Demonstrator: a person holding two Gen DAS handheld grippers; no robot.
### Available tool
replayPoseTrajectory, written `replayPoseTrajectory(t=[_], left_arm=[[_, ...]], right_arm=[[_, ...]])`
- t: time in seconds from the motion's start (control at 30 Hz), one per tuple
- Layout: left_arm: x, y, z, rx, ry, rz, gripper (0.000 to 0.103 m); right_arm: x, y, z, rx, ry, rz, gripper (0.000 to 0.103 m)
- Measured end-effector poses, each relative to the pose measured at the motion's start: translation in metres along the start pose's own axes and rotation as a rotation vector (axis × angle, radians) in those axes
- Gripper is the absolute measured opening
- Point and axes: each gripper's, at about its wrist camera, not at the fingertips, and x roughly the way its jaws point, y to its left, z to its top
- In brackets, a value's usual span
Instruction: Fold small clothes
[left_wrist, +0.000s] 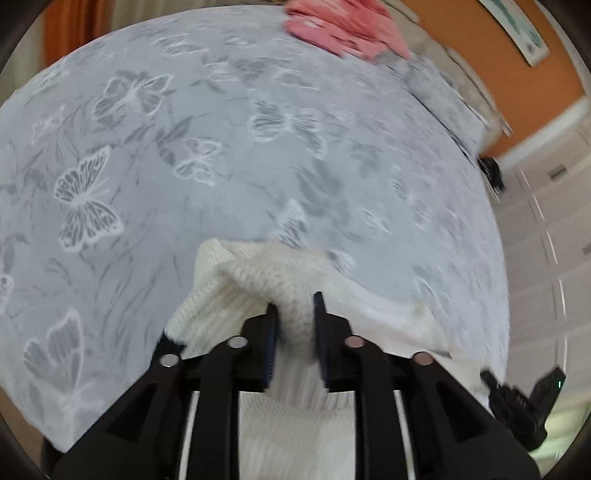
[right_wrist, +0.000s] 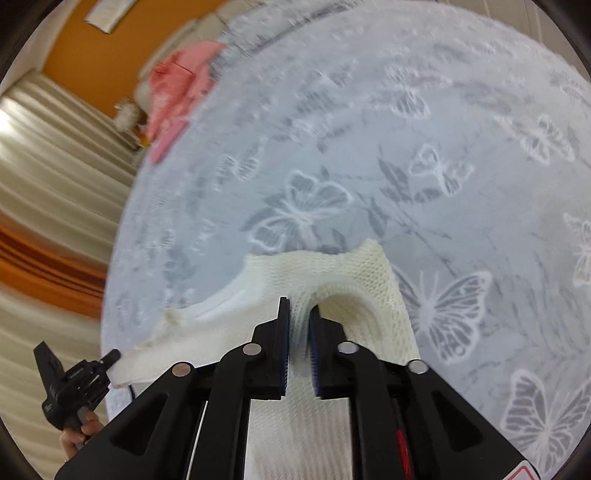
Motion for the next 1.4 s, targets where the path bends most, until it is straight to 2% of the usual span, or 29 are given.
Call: replayPoseTrajectory(t=[0.03,0.1,0.13,0.2,0.27,0.33,0.5,0.7,0.73,0.77,0.83,0.9,1.07,1.33,1.4], left_arm=[[0.003,0.004,0.002,-0.020,-0.003,0.023,0.035],[0.000,0.017,0.008,-0.073,-0.044,0.038,0.057],[-0.006,0.021,0.008,-0.083,-0.066,0.030,0.060],[-0.020,0.030,0.007,-0.082,-0.113,0.016,0.065],[-0.029,0.039,0.002,-0.066,-0.112,0.007,0.071],[-0.033,0.044,-0.009,-0.054,-0.102,0.019,0.072],[-0.023,0.055,-0.049,0.003,-0.009,0.053,0.072],[-0.010,0.052,-0.081,0.093,0.033,0.120,0.072],[-0.006,0.052,-0.084,0.114,0.045,0.136,0.070],[-0.004,0.052,-0.085,0.121,0.058,0.145,0.059],[0.000,0.055,-0.086,0.100,0.106,0.156,0.055],[-0.006,0.057,-0.086,0.080,0.099,0.149,0.056],[-0.015,0.051,-0.092,0.143,0.090,0.211,0.057],[-0.022,0.045,-0.103,0.176,0.087,0.241,0.062],[-0.022,0.046,-0.106,0.175,0.088,0.251,0.068]], right_arm=[[0.003,-0.003,0.001,0.008,-0.006,-0.006,0.016],[-0.003,-0.009,0.001,0.028,-0.052,0.010,0.033],[-0.010,-0.012,-0.002,0.036,-0.084,0.010,0.043],[-0.022,-0.016,-0.011,0.012,-0.120,0.015,0.044],[-0.031,-0.018,-0.029,-0.030,-0.120,-0.002,0.044],[-0.032,-0.021,-0.045,-0.064,-0.107,-0.008,0.046],[-0.018,-0.022,-0.091,-0.163,-0.016,-0.079,0.047],[-0.015,-0.026,-0.104,-0.182,0.000,-0.088,0.047],[-0.014,-0.026,-0.104,-0.183,0.003,-0.090,0.047],[-0.013,-0.027,-0.102,-0.180,0.010,-0.104,0.046],[-0.017,-0.028,-0.101,-0.165,0.007,-0.109,0.044],[-0.026,-0.031,-0.101,-0.152,-0.018,-0.120,0.045],[-0.028,-0.045,-0.116,-0.142,0.030,-0.136,0.045],[-0.028,-0.042,-0.141,-0.156,0.055,-0.119,0.047],[-0.025,-0.038,-0.144,-0.174,0.066,-0.127,0.047]])
